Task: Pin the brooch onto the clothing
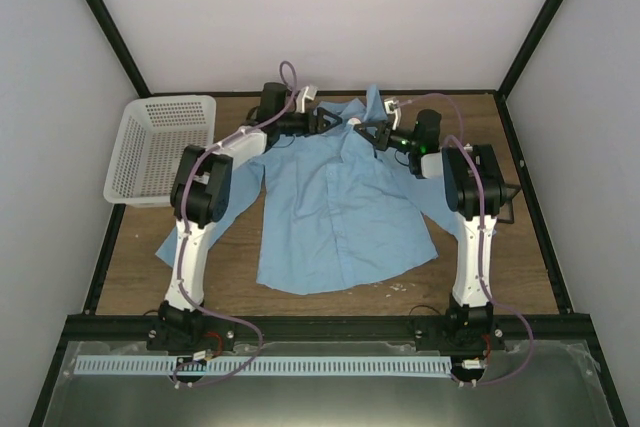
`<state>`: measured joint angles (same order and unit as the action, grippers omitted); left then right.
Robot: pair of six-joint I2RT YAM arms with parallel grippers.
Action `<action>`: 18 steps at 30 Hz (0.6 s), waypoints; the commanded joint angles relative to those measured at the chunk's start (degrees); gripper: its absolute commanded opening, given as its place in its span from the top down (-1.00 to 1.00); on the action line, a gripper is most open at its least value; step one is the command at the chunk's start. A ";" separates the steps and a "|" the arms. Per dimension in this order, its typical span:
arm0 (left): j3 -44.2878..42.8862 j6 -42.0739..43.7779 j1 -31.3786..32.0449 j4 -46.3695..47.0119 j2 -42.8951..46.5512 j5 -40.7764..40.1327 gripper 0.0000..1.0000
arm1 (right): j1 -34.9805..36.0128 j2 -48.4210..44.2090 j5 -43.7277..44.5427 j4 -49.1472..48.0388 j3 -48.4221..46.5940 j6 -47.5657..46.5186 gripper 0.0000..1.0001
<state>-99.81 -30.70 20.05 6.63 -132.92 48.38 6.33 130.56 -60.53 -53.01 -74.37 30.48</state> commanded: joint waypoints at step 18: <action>-10.31 -13.69 1.16 12.92 -11.28 6.88 0.16 | -0.35 1.31 -2.47 -4.72 -2.18 1.79 0.99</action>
<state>-109.51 -42.11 20.40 14.39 -143.94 52.73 6.31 130.67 -61.60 -54.59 -74.43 31.51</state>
